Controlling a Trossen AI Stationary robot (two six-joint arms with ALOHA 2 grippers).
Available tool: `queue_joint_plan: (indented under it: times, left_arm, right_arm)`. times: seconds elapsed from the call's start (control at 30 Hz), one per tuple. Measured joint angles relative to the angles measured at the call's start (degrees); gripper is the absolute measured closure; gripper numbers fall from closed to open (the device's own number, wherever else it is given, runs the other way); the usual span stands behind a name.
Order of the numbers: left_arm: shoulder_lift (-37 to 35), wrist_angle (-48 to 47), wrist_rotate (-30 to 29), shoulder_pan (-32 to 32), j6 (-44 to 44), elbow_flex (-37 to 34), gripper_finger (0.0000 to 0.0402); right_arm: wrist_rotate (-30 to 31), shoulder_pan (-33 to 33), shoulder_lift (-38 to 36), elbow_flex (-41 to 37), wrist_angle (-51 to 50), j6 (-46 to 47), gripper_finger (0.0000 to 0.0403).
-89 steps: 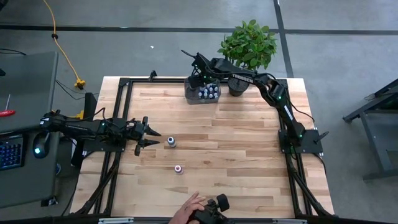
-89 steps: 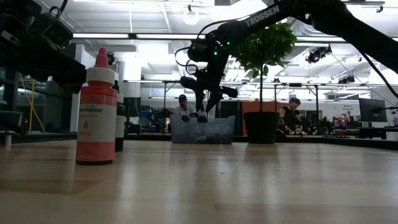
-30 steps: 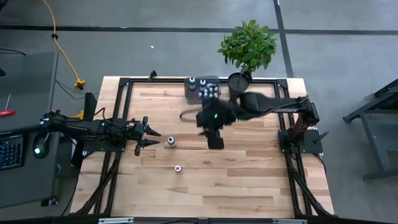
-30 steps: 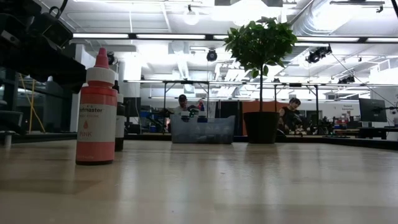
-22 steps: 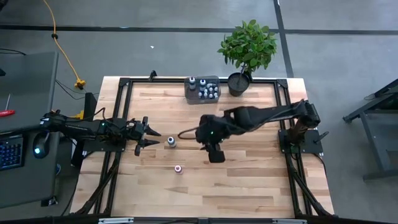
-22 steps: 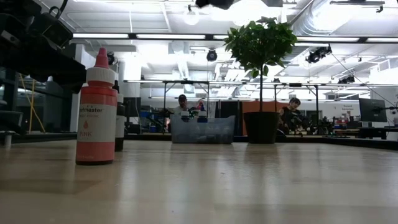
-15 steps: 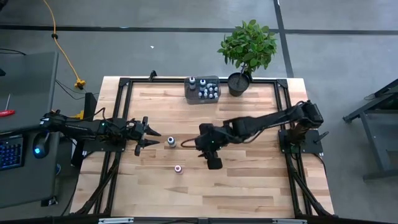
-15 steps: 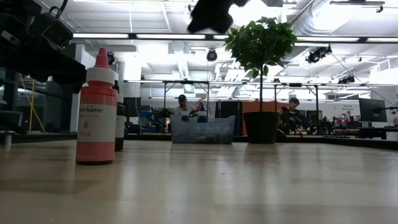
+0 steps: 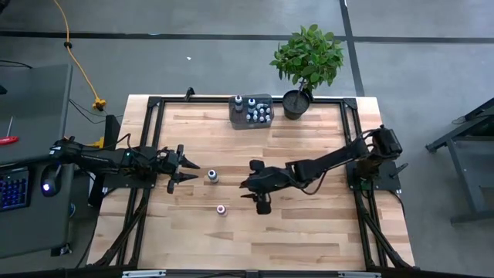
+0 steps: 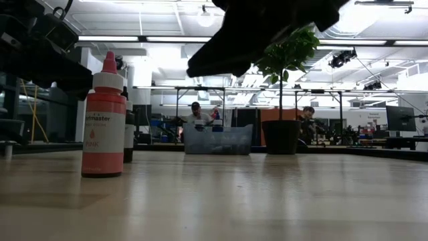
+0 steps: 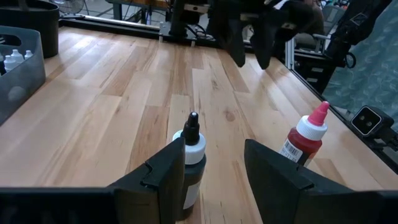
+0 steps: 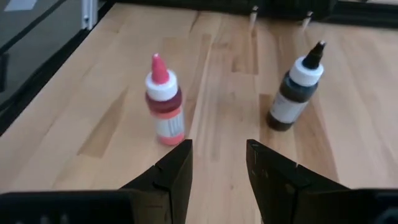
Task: Pick & Place food coloring
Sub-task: Put the large pink food coloring bottle into the black bin
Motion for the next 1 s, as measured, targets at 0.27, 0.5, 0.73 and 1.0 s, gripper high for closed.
queue_joint_plan:
  times: [0.27,0.5,0.73,1.0]
  left_arm:
    - [0.0,0.0,0.0,0.0,0.0,0.0,0.0238]
    - [0.0,0.0,0.0,0.0,0.0,0.0,0.0238]
    - [0.0,0.0,0.0,0.0,0.0,0.0,0.0238]
    - [0.0,0.0,0.0,0.0,0.0,0.0,0.0238]
  right_arm:
    - [0.4,0.5,5.4,1.2,7.6,-1.2,0.0263]
    - [-3.2,2.8,9.3,1.3,15.8,-1.0,0.0263]
    - [-2.6,3.4,9.5,1.3,17.0,-1.2,0.0263]
    - [-3.1,3.9,11.8,1.2,22.0,-1.1,0.0225]
